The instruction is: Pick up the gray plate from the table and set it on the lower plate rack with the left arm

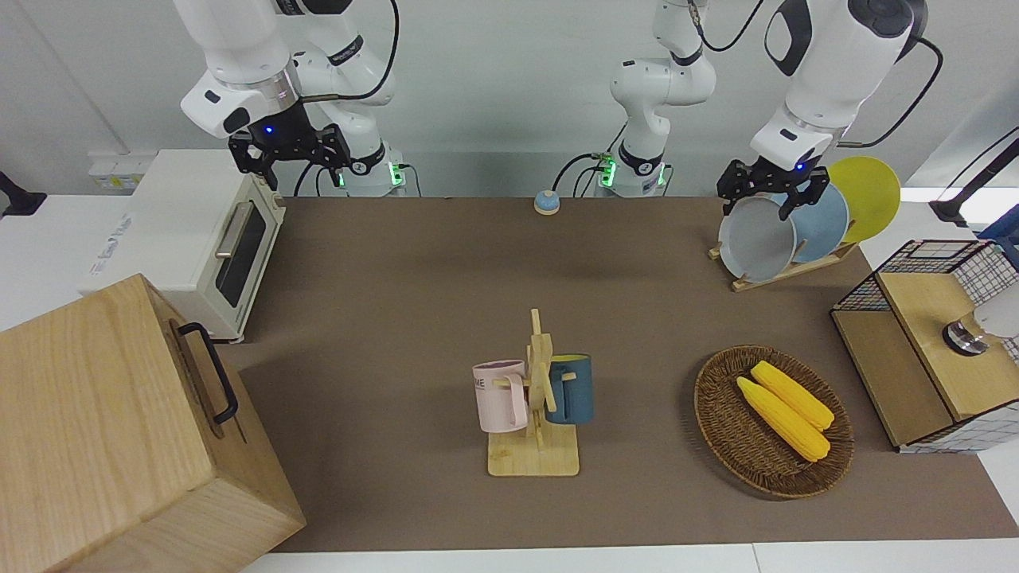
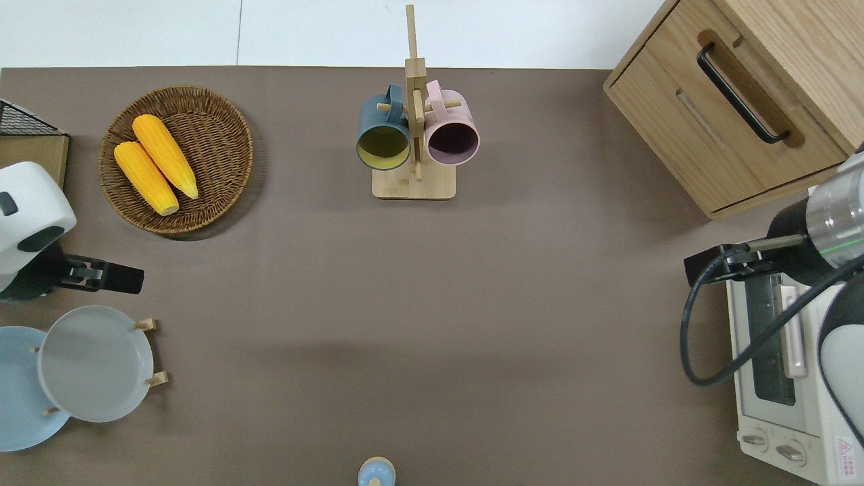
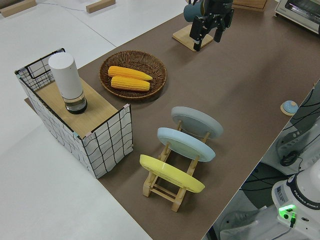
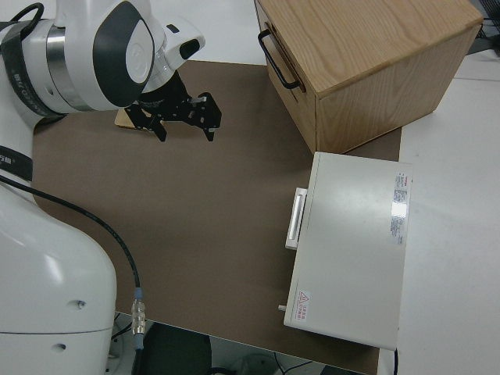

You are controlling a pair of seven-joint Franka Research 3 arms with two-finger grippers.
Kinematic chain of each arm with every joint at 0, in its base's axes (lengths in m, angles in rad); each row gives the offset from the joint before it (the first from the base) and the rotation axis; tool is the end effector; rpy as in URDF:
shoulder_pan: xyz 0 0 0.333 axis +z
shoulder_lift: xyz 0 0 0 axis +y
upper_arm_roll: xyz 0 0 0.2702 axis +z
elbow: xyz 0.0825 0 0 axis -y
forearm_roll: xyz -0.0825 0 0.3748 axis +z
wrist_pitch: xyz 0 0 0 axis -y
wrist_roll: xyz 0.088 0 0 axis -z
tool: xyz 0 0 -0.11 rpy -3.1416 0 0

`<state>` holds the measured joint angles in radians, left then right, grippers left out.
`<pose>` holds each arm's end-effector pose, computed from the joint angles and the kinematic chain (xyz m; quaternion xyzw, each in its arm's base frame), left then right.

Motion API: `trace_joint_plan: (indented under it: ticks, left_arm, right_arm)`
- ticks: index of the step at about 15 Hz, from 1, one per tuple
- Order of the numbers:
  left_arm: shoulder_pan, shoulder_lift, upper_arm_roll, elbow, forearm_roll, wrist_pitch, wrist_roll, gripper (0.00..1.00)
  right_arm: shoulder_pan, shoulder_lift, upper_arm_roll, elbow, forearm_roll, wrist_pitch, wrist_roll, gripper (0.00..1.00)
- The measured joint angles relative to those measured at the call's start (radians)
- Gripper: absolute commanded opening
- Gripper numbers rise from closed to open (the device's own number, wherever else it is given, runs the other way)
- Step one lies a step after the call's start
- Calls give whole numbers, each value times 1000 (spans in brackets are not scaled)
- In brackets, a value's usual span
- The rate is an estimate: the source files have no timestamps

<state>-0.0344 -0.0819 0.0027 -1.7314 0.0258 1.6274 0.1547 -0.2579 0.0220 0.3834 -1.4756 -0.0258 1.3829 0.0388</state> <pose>0.5256 -0.0139 0.5499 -0.9954 0.0939 0.0118 0.0121 0.5271 0.0611 0.5925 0.9975 0.0418 -0.0556 0.0133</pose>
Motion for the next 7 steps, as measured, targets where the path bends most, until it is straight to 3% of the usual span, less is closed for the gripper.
trace_joint_plan:
  ticks: [7]
  left_arm:
    - [-1, -7, -9, 57, -15, -27, 10, 995]
  right_arm:
    - [0, 0, 0, 0, 0, 0, 0, 983]
